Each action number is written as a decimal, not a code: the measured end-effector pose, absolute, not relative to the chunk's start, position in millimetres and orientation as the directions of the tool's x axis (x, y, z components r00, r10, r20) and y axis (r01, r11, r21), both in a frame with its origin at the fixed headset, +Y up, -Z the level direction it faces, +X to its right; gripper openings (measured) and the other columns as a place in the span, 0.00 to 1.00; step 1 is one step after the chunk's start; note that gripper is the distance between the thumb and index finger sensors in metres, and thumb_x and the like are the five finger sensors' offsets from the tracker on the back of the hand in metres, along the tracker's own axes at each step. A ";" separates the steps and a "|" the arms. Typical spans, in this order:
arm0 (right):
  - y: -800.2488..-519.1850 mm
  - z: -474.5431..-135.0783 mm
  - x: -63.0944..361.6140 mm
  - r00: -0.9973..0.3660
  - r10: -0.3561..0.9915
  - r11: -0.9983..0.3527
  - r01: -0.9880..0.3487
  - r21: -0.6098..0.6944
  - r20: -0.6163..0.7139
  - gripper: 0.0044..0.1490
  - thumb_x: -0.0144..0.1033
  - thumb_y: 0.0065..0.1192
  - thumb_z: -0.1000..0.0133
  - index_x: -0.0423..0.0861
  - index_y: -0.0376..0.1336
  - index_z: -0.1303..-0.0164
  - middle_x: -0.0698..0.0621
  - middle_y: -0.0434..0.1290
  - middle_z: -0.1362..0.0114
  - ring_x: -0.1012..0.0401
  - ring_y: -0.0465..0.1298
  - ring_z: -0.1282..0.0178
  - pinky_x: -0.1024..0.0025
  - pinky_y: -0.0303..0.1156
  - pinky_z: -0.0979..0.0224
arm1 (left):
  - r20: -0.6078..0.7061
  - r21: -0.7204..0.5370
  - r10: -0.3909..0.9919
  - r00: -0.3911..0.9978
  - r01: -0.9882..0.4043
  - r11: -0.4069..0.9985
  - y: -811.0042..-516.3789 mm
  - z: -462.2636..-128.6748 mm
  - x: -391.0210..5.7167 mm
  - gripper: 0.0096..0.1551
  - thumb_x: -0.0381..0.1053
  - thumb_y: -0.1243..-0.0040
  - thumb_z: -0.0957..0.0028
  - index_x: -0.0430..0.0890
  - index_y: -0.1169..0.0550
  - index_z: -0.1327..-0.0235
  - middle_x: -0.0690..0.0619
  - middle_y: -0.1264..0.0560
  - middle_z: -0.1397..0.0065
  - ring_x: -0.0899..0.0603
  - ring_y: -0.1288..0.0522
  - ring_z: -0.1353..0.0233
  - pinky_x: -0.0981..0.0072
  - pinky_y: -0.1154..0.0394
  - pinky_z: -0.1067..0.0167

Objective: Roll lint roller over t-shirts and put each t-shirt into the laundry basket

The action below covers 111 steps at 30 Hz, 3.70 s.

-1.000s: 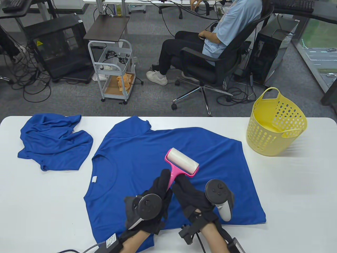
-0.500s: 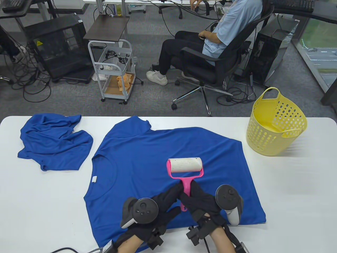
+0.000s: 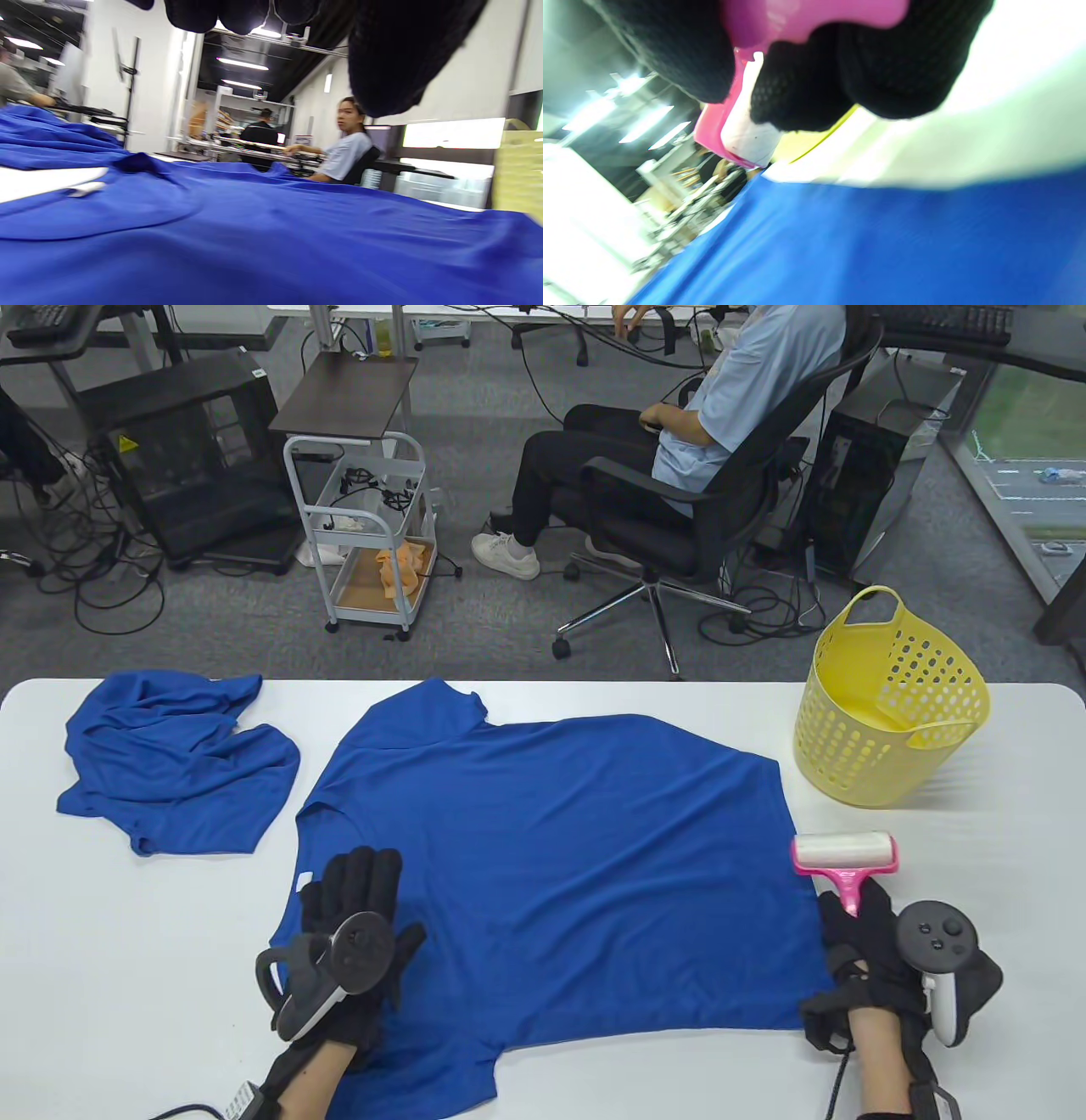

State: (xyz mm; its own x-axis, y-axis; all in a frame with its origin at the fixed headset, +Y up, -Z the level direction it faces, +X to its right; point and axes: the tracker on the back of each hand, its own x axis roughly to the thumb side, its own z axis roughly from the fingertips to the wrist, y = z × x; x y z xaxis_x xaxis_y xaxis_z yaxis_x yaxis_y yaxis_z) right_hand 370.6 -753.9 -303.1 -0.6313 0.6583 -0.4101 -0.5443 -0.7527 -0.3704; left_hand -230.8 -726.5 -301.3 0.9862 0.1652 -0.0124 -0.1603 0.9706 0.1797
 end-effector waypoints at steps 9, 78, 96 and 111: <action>-767.1 -299.6 416.6 -0.580 0.485 -0.864 -0.434 -0.256 -0.654 0.39 0.54 0.59 0.42 0.39 0.62 0.29 0.45 0.79 0.42 0.57 0.81 0.56 0.63 0.82 0.53 | -0.073 0.143 0.120 0.990 -0.109 0.984 -734.8 -305.9 -242.5 0.53 0.68 0.32 0.55 0.56 0.45 0.21 0.52 0.43 0.16 0.40 0.45 0.14 0.47 0.51 0.22; -641.8 -379.5 222.2 -0.481 0.841 -0.541 -0.767 0.346 0.248 0.33 0.48 0.51 0.38 0.39 0.65 0.31 0.36 0.77 0.31 0.45 0.82 0.40 0.54 0.80 0.41 | 0.371 -0.181 0.756 0.539 -0.757 0.628 -632.7 -362.2 -278.1 0.26 0.55 0.44 0.45 0.50 0.24 0.35 0.47 0.22 0.30 0.40 0.17 0.31 0.51 0.20 0.35; -471.6 -388.7 215.5 -0.011 0.927 -0.271 -0.711 0.649 0.374 0.32 0.45 0.52 0.35 0.30 0.69 0.42 0.36 0.87 0.56 0.65 0.91 0.78 0.79 0.88 0.78 | 0.280 -0.616 0.958 -0.067 -0.778 0.126 -479.5 -387.2 -287.1 0.28 0.53 0.43 0.39 0.40 0.27 0.31 0.42 0.13 0.55 0.47 0.06 0.75 0.70 0.11 0.80; -617.6 -497.4 191.4 -0.927 0.374 -0.927 -0.374 -0.014 0.012 0.49 0.62 0.46 0.41 0.52 0.37 0.17 0.41 0.41 0.11 0.37 0.48 0.16 0.29 0.50 0.25 | 0.010 -0.062 0.731 0.682 -0.729 0.682 -587.5 -484.3 -303.9 0.37 0.62 0.50 0.42 0.67 0.48 0.21 0.64 0.47 0.13 0.43 0.57 0.12 0.43 0.58 0.21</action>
State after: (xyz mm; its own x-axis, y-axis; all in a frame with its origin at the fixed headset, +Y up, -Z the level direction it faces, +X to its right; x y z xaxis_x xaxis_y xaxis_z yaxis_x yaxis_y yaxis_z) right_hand 191.4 -617.6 -497.4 -0.9273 0.3740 0.0125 -0.3742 -0.9273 -0.0140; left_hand -303.9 -587.5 -484.3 0.6825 0.7308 0.0101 -0.7290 0.6816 -0.0624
